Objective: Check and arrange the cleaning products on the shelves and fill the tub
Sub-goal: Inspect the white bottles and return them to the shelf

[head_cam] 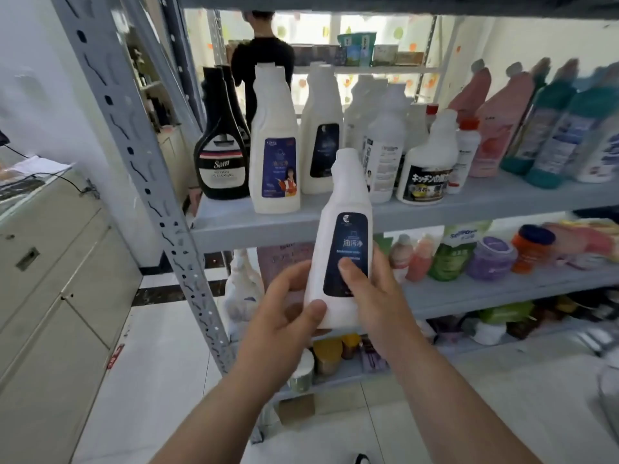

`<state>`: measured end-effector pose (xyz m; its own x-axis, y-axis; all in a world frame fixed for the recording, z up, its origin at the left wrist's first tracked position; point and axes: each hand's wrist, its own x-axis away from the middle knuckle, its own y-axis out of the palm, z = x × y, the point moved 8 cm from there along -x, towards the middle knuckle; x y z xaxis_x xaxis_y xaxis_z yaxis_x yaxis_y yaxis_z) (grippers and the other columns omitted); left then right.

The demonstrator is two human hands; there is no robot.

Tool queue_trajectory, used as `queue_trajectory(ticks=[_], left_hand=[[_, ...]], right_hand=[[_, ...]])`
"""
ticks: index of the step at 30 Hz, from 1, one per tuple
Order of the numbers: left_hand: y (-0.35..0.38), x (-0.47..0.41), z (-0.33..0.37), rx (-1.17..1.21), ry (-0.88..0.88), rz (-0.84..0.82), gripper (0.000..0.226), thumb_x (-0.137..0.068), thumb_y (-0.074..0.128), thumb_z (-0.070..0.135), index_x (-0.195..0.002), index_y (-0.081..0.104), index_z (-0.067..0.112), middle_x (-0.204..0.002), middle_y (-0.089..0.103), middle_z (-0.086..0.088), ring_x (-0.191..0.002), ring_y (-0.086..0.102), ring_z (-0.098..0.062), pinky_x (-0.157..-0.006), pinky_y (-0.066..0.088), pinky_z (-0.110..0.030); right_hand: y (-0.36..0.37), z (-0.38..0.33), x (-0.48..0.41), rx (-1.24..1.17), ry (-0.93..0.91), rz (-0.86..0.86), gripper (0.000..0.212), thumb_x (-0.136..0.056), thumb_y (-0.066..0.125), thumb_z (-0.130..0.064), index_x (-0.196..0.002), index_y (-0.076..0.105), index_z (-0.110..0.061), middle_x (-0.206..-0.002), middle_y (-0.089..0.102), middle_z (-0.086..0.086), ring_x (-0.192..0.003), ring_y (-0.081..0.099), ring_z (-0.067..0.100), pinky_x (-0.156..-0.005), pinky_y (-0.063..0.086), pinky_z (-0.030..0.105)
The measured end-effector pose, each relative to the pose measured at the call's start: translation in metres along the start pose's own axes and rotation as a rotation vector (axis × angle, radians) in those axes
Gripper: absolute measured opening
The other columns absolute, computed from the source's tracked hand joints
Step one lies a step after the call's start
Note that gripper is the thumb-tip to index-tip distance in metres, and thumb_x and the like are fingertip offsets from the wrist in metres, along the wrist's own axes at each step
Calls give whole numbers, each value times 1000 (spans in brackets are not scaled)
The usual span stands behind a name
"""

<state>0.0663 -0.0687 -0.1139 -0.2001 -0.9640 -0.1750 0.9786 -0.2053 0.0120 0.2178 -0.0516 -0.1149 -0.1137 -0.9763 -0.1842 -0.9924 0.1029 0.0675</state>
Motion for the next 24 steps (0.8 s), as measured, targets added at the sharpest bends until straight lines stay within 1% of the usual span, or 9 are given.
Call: queue_trajectory(ticks=[2, 5, 8, 10, 13, 16, 19, 22, 24], left_hand=[[3, 17, -11, 13, -33, 22, 44, -99, 58, 4, -131, 57, 34, -120, 66, 14, -99, 72, -12, -82, 62, -34], [11, 35, -25, 54, -101, 49, 45, -101, 54, 2, -128, 59, 38, -121, 67, 16, -96, 73, -16, -78, 63, -39], [16, 42, -31, 41, -169, 119, 50, -100, 45, 2, -122, 62, 44, -113, 69, 16, -90, 71, -12, -67, 62, -33], [20, 42, -37, 50, -239, 180, 49, -97, 38, 7, -117, 65, 42, -105, 71, 7, -86, 68, -18, -61, 57, -32], [43, 44, -52, 235, -433, 205, 31, -96, 41, 16, -103, 69, 27, -83, 71, -7, -67, 59, -28, -47, 44, -30], [92, 50, -51, 514, -572, 42, 23, -96, 39, 7, -94, 61, 1, -71, 56, -16, -50, 53, -25, -37, 25, -17], [126, 48, -52, 539, -568, -92, 27, -97, 40, 15, -91, 64, 4, -78, 60, -17, -59, 61, -29, -39, 30, -18], [149, 42, -57, 525, -561, -133, 45, -96, 44, 38, -118, 66, 5, -105, 70, -23, -92, 70, -44, -48, 54, -31], [158, 39, -63, 493, -582, -58, 47, -99, 42, 41, -120, 67, 7, -110, 74, -20, -95, 72, -39, -55, 60, -37]], right_hand=[[-7, 11, 16, -29, 52, 13, 39, -96, 57, -48, -134, 58, -39, -122, 73, -11, -112, 69, 11, -101, 54, 46], [-13, 25, 30, -164, 113, -17, 34, -108, 46, -36, -140, 57, -35, -132, 69, -1, -124, 65, 22, -107, 48, 53], [-12, 34, 39, -383, 166, -48, 41, -107, 42, -22, -146, 50, -27, -132, 69, 8, -122, 66, 28, -104, 51, 54], [-13, 37, 42, -519, 206, -70, 46, -103, 44, -20, -149, 47, -24, -129, 70, 11, -117, 68, 29, -98, 55, 50], [-22, 39, 38, -593, 275, -93, 54, -95, 59, -29, -147, 50, -19, -133, 67, 14, -118, 65, 29, -100, 53, 49], [-36, 45, 36, -567, 371, -201, 75, -76, 80, -48, -137, 60, -10, -135, 61, 21, -123, 55, 37, -102, 43, 51], [-64, 50, 33, -574, 341, -216, 81, -61, 90, -51, -127, 65, -12, -118, 66, 20, -117, 58, 40, -100, 40, 55], [-102, 51, 27, -448, 269, -66, 70, -66, 86, -41, -128, 62, -18, -113, 70, 14, -101, 68, 30, -87, 56, 47], [-121, 53, 28, -314, 276, -15, 59, -75, 79, -42, -128, 63, -22, -116, 74, 11, -102, 72, 29, -83, 58, 44]])
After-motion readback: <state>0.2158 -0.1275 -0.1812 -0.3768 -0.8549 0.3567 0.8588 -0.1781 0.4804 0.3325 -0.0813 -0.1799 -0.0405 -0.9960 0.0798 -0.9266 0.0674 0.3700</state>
